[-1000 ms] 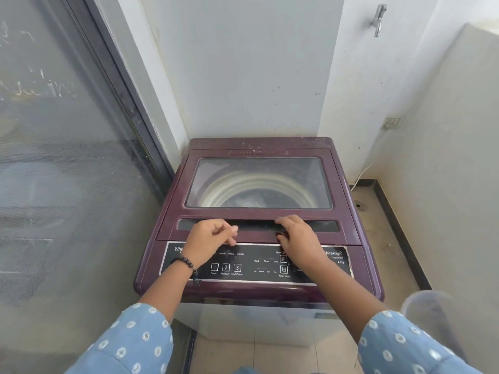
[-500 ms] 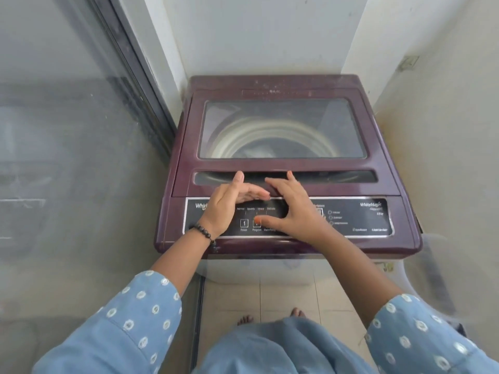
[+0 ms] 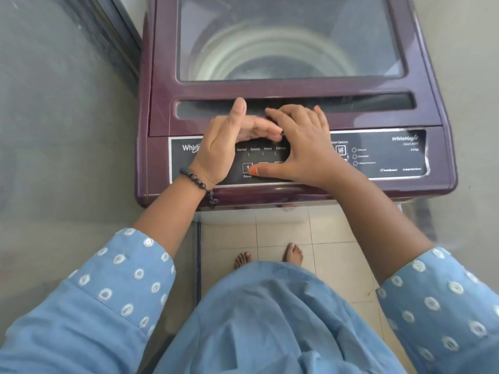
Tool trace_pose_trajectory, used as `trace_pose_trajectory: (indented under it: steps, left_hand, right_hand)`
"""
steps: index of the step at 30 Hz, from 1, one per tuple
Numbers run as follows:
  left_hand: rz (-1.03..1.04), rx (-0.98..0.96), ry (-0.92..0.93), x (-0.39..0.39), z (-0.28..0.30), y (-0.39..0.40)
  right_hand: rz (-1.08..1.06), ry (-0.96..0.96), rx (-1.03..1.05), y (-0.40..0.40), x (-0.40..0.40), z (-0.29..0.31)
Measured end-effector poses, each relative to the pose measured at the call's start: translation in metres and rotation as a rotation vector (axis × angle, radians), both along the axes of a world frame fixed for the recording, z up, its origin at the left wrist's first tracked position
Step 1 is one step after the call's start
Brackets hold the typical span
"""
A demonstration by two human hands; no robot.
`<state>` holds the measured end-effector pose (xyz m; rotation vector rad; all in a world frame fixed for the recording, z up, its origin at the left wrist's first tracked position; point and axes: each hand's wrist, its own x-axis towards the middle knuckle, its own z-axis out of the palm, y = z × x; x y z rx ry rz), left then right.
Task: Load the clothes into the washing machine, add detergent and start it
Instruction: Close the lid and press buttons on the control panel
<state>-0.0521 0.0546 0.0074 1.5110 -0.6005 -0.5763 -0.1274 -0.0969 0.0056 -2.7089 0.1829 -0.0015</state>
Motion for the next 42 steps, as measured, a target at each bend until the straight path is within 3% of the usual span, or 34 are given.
trace_pose_trajectory:
  steps: [14,42]
  left_hand:
    - [0.018,-0.01,0.01,0.0,-0.003,0.004]
    - [0.039,-0.059,0.123,0.004,-0.003,0.004]
  right_hand:
    - [-0.005,0.116,-0.162,0.009,0.003,-0.004]
    - [0.023,0.259,-0.113,0.007,0.009,0.008]
